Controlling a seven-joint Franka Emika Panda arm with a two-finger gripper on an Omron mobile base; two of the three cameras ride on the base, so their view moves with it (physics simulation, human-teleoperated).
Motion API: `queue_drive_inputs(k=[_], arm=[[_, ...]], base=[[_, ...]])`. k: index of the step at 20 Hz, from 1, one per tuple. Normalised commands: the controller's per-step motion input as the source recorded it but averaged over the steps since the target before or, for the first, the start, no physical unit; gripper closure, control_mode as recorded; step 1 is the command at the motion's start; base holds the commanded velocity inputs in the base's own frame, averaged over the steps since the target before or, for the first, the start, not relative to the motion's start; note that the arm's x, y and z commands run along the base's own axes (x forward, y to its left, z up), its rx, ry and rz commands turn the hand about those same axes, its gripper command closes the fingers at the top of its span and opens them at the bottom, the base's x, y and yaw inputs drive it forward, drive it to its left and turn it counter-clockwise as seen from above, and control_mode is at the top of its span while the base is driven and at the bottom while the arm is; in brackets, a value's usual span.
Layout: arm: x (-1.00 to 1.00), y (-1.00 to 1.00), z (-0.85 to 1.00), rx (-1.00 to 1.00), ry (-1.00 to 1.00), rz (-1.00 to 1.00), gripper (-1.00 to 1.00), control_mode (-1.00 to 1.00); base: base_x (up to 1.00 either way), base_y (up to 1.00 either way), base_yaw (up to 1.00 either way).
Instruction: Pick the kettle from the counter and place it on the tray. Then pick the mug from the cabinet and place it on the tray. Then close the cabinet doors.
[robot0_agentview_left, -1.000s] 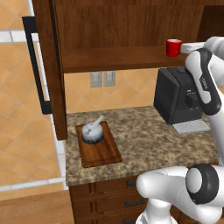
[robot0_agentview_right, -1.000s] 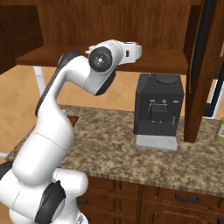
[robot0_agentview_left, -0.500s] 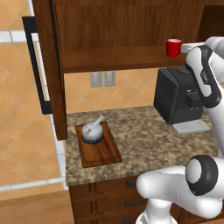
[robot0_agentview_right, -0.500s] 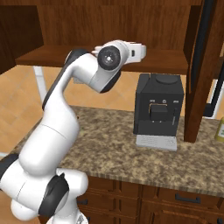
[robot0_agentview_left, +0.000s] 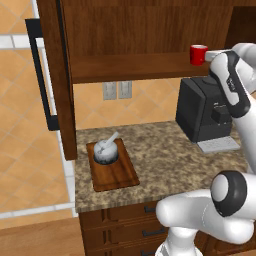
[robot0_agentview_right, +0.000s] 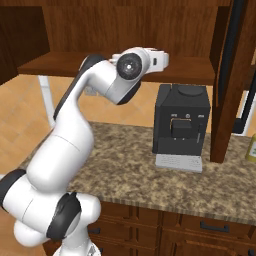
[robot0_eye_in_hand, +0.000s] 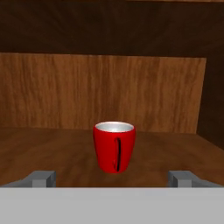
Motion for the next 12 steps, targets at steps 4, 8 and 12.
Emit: queue_drive_inputs(k=[4,8,12], arm=[[0.21,-0.07,-0.01,0.0,0.0,0.01,-1.0,-1.0],[0.22,-0.03,-0.01,0.0,0.0,0.0,-1.0,-1.0],[0.23,0.0,-0.04,0.0,0.0,0.0,-1.0,-1.0]], base=[[0.0,0.0,0.0],[0.0,0.0,0.0],[0.0,0.0,0.0]])
